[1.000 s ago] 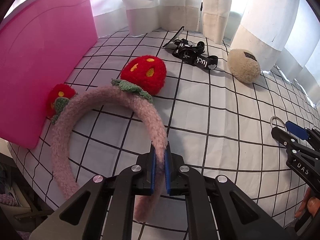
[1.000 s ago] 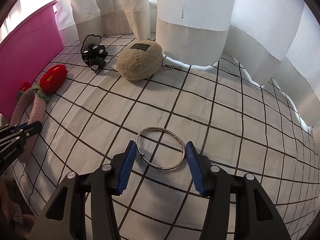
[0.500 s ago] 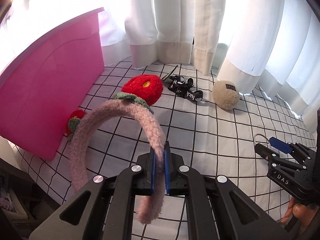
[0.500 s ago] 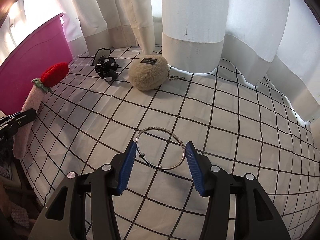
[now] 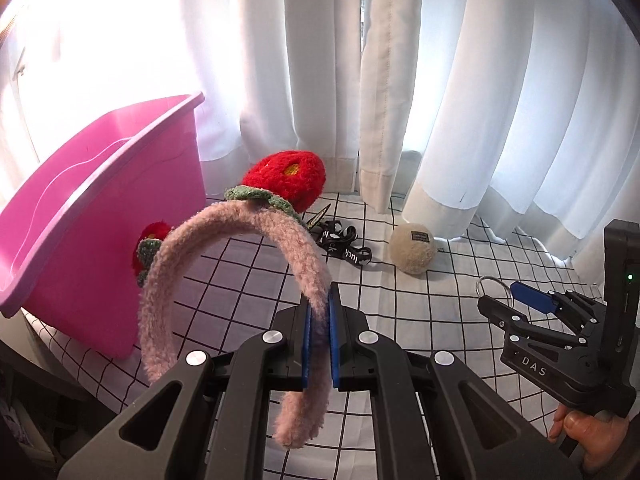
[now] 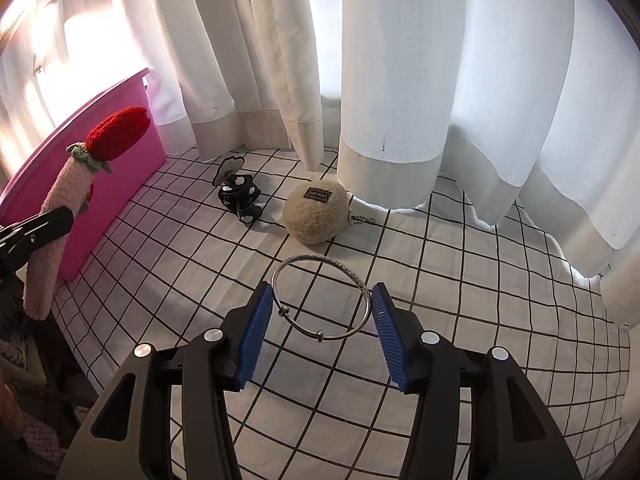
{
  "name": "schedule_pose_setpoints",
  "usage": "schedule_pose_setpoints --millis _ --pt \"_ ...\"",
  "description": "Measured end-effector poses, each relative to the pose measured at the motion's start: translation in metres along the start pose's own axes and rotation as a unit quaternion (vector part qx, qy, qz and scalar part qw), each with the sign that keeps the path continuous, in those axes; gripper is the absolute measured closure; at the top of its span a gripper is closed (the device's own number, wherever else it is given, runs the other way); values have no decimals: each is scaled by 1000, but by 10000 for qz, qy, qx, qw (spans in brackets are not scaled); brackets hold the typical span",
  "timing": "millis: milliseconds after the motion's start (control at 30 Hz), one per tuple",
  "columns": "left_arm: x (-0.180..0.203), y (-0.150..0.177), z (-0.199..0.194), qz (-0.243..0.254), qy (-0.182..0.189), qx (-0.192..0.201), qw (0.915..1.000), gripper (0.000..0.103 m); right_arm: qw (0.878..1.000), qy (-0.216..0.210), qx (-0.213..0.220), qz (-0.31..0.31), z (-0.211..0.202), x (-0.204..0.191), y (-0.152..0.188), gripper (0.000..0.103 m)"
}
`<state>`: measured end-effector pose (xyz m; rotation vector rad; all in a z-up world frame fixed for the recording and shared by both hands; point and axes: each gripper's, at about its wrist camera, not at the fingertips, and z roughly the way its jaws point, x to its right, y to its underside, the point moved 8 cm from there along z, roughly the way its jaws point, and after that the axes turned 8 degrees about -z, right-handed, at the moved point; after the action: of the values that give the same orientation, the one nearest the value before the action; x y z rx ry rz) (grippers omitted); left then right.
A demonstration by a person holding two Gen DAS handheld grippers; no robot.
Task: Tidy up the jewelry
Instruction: 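Carry the headband and bangle into the pink tub and open both tools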
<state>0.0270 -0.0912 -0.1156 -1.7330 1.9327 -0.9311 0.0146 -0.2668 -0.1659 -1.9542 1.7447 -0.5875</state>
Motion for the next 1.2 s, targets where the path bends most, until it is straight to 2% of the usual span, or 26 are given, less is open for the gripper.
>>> schedule_pose_setpoints --millis 167,367,567,700,933,1067,1200 --pt "3 -27 -20 -1 87 327 9994 95 9996 57 253 -98 -20 -5 -26 53" --pt "-3 -75 -53 26 147 830 9964 94 9975 36 629 -327 -41 -24 -72 53" --pt "-23 -126 -76 -132 134 1231 9922 91 9922 -145 1068 -621 -56 -63 -131 53" --pt "-44 -154 -90 -301 208 1367 9899 91 9874 -338 1276 -876 -60 -100 -166 53" --pt "-98 -189 -107 -518 -29 1559 9864 94 9782 -768 1472 -1250 -56 -175 -221 53" --pt "-149 -193 -98 -726 -327 1442 9863 93 9722 -1048 1493 -1468 -48 -223 -243 53" --pt "-202 -182 -77 -899 -681 1196 9864 93 9672 -1214 1407 -1732 -31 -268 -256 53"
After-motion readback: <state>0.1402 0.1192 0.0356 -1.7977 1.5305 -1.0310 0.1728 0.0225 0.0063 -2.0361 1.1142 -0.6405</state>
